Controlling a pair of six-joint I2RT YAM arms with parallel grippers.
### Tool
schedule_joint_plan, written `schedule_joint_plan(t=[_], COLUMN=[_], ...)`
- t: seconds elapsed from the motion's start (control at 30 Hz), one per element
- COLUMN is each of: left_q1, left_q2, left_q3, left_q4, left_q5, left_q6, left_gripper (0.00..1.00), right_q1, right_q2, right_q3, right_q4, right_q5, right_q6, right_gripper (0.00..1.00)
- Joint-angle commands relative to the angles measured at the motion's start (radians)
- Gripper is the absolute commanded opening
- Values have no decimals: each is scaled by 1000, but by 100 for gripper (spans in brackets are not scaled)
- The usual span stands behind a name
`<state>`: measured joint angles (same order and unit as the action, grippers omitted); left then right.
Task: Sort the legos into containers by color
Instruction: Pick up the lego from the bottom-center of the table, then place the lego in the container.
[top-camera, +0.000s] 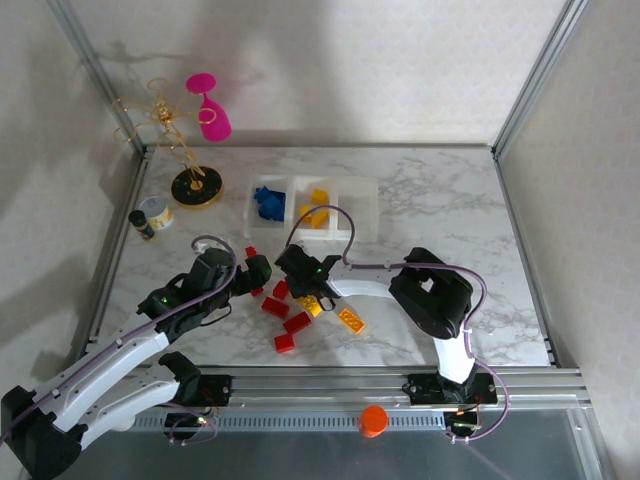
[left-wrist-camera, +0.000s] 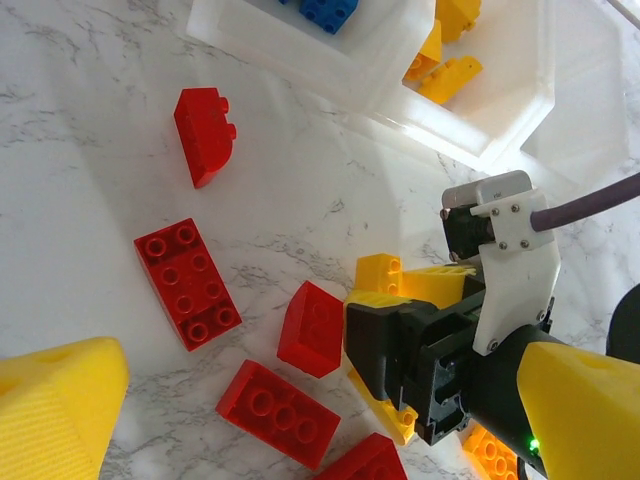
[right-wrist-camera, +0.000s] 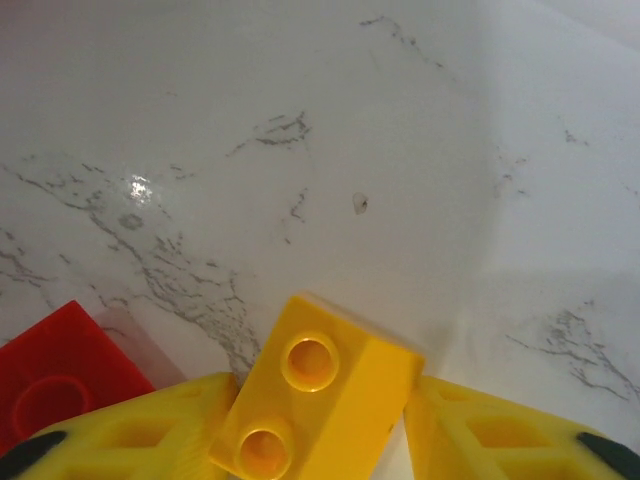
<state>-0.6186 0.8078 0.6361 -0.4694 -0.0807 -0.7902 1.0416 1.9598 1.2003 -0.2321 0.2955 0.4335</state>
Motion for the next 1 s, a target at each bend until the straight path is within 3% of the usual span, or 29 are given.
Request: schedule_joint_plan(t=[0.0, 0.5, 0.77, 0.97], left_q1=[-4, -3, -4, -4], left_q2=[8, 57, 100, 156], left_q3=[24, 76, 106, 125], left_q4=[-17, 7, 38, 84], left_q5=[-31, -25, -32, -48], left_q6=[-8, 25, 38, 32], left_gripper=[100, 100, 100, 100], right_q1=[6, -51, -167, -265], right_q2=[8, -110, -147, -44], right_q3=[24, 21, 102, 258], right_q4=[-26, -22, 3, -25], right_q5=[20, -25, -64, -18], right_q6=[0, 15, -55, -67], right_gripper=[43, 38, 39, 39])
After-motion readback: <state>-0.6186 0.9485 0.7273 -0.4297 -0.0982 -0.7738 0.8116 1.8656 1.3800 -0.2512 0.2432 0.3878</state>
